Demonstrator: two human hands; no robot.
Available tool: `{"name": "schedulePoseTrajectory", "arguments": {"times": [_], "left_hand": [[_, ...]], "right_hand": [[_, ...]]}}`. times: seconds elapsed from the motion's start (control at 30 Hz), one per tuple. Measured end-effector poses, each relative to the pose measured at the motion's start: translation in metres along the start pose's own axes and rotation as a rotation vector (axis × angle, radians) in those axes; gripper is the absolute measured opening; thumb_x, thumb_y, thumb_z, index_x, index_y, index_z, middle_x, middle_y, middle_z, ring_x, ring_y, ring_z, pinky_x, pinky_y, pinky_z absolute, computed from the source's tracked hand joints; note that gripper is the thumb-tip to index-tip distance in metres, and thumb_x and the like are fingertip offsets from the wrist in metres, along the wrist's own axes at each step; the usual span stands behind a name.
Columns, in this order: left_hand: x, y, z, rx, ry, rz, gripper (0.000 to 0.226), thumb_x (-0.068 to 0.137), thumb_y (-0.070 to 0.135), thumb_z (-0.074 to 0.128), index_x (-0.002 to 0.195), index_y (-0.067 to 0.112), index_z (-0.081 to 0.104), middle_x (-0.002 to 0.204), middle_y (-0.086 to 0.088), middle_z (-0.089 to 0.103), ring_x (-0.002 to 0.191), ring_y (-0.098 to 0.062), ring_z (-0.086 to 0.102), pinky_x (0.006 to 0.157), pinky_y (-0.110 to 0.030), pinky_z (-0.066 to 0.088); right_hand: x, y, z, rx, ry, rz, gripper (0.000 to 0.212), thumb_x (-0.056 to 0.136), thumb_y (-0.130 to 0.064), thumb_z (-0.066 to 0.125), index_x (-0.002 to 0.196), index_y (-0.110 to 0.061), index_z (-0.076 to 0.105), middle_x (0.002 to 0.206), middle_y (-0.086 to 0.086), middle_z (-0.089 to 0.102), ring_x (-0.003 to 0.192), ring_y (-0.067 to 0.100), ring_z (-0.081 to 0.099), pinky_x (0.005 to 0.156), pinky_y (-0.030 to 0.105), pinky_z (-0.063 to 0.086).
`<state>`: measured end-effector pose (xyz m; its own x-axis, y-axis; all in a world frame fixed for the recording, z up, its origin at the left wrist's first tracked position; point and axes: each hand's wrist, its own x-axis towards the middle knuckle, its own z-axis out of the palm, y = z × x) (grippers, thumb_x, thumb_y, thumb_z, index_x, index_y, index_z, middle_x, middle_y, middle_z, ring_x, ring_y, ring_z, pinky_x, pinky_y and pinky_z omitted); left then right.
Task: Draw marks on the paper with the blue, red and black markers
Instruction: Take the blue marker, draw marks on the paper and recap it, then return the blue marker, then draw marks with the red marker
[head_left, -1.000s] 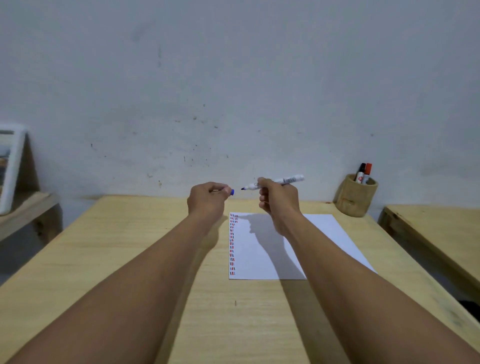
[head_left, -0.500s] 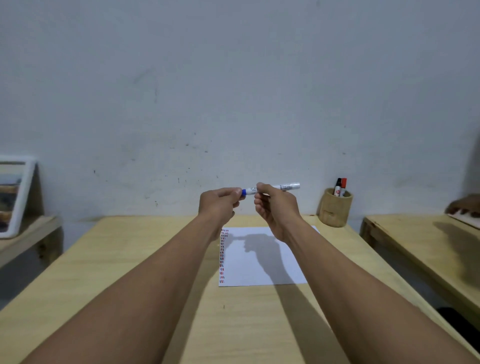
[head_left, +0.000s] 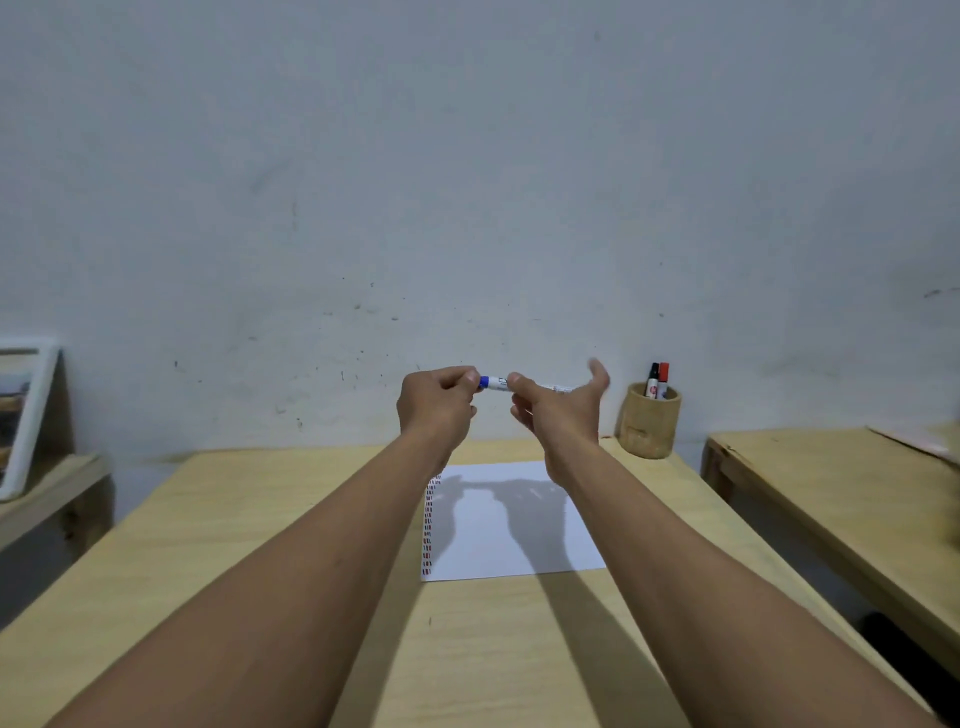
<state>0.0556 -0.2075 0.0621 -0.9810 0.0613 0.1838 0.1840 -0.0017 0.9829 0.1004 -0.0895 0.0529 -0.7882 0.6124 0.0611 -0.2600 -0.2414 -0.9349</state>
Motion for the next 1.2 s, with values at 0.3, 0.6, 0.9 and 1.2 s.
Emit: {"name": "schedulePoseTrajectory", "arguments": {"times": [0.3, 0.6, 0.9, 1.2], "left_hand": [[-0.001, 0.046, 0.041, 0.434, -0.128, 0.352, 0.023, 0.094, 0.018, 0.061, 0.084, 0.01, 0.08, 0.068, -0.012, 0.066, 0.063, -0.018, 0.049, 0.056, -0.017, 0.042], [0.009, 0.035, 0.133, 0.4, -0.239, 0.336, 0.041, 0.102, 0.034, 0.043, 0.084, 0.01, 0.07, 0.086, -0.013, 0.073, 0.088, -0.03, 0.064, 0.075, -0.034, 0.047], [0.04, -0.073, 0.225, 0.481, -0.417, 0.102, 0.08, 0.089, 0.037, 0.068, 0.156, 0.015, 0.032, 0.151, -0.012, 0.049, 0.138, -0.029, 0.048, 0.111, -0.043, 0.042], [0.05, -0.103, 0.267, 0.453, -0.42, 0.16, 0.064, 0.066, 0.033, 0.074, 0.126, 0.02, 0.055, 0.111, 0.0, 0.068, 0.096, -0.022, 0.065, 0.075, -0.033, 0.052]], "right_hand": [[0.017, -0.041, -0.052, -1.003, -0.255, -0.17, 0.024, 0.099, -0.034, 0.058, 0.109, -0.014, 0.067, 0.063, 0.002, 0.066, 0.045, 0.014, 0.059, 0.045, 0.021, 0.046], [0.084, -0.062, -0.129, -1.303, -0.17, -0.189, 0.037, 0.098, -0.035, 0.063, 0.067, -0.016, 0.052, 0.064, 0.0, 0.054, 0.055, 0.014, 0.049, 0.052, 0.029, 0.034], [0.162, -0.079, -0.165, -1.119, 0.066, -0.35, 0.012, 0.099, -0.015, 0.059, 0.11, -0.014, 0.055, 0.102, 0.006, 0.066, 0.074, 0.013, 0.056, 0.053, 0.024, 0.035], [0.208, -0.044, -0.172, -1.082, 0.057, -0.255, 0.026, 0.096, -0.028, 0.069, 0.092, -0.002, 0.074, 0.084, 0.009, 0.072, 0.066, 0.014, 0.061, 0.055, 0.025, 0.045]]}}
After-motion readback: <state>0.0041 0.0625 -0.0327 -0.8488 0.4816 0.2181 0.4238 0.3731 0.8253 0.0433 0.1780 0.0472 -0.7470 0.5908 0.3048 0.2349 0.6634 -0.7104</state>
